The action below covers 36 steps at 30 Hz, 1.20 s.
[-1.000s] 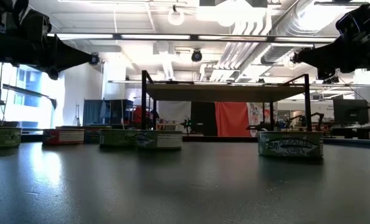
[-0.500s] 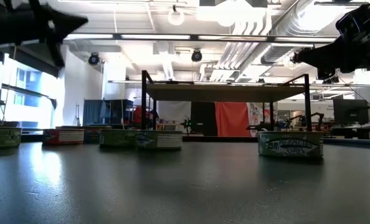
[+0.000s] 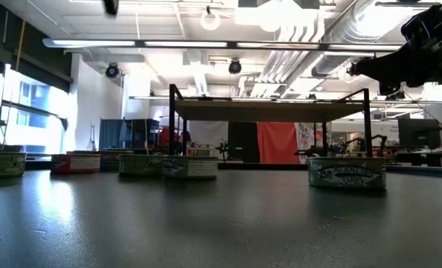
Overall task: Stack canned seafood by type on shelf
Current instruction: Put the green tuna can on the shelf
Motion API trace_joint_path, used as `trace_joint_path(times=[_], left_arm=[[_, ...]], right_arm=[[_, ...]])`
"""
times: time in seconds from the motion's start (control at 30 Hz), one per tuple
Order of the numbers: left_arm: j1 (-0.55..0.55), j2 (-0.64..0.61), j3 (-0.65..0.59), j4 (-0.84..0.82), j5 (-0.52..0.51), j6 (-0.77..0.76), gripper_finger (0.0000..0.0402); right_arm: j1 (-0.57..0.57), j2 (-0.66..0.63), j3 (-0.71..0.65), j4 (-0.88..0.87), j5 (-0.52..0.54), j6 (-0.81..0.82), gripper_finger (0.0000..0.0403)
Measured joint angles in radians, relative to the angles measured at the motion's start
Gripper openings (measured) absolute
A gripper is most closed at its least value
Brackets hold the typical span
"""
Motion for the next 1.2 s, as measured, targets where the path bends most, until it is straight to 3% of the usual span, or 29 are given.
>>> trace_joint_path(times=[0.23, 0.37, 0.57, 0.73, 1.0, 1.2], left_arm=[[-0.032, 0.104, 0.169, 0.043, 0.002, -0.001, 0.0216], [-0.054, 0.122, 0.193, 0.049, 0.002, 0.000, 0.0219], [-0.067, 0.128, 0.192, 0.046, 0.002, 0.000, 0.0217], [-0.066, 0.129, 0.192, 0.043, -0.005, 0.001, 0.0216], [-0.066, 0.128, 0.192, 0.043, -0.008, 0.001, 0.0216], [-0.067, 0.128, 0.192, 0.042, -0.008, 0.001, 0.0216]], right_arm=[[0.000, 0.000, 0.000, 0.002, 0.019, 0.007, 0.0000], [0.000, 0.001, 0.000, 0.047, 0.002, 0.221, 0.0000], [0.000, 0.004, 0.000, 0.419, 0.107, 0.678, 0.0000], [0.005, 0.138, 0.022, 0.718, 0.111, 0.801, 0.0013], [0.004, 0.459, 0.307, 0.573, 0.000, 0.716, 0.0121], [-0.021, 0.661, 0.573, 0.117, -0.228, 0.695, 0.0240]])
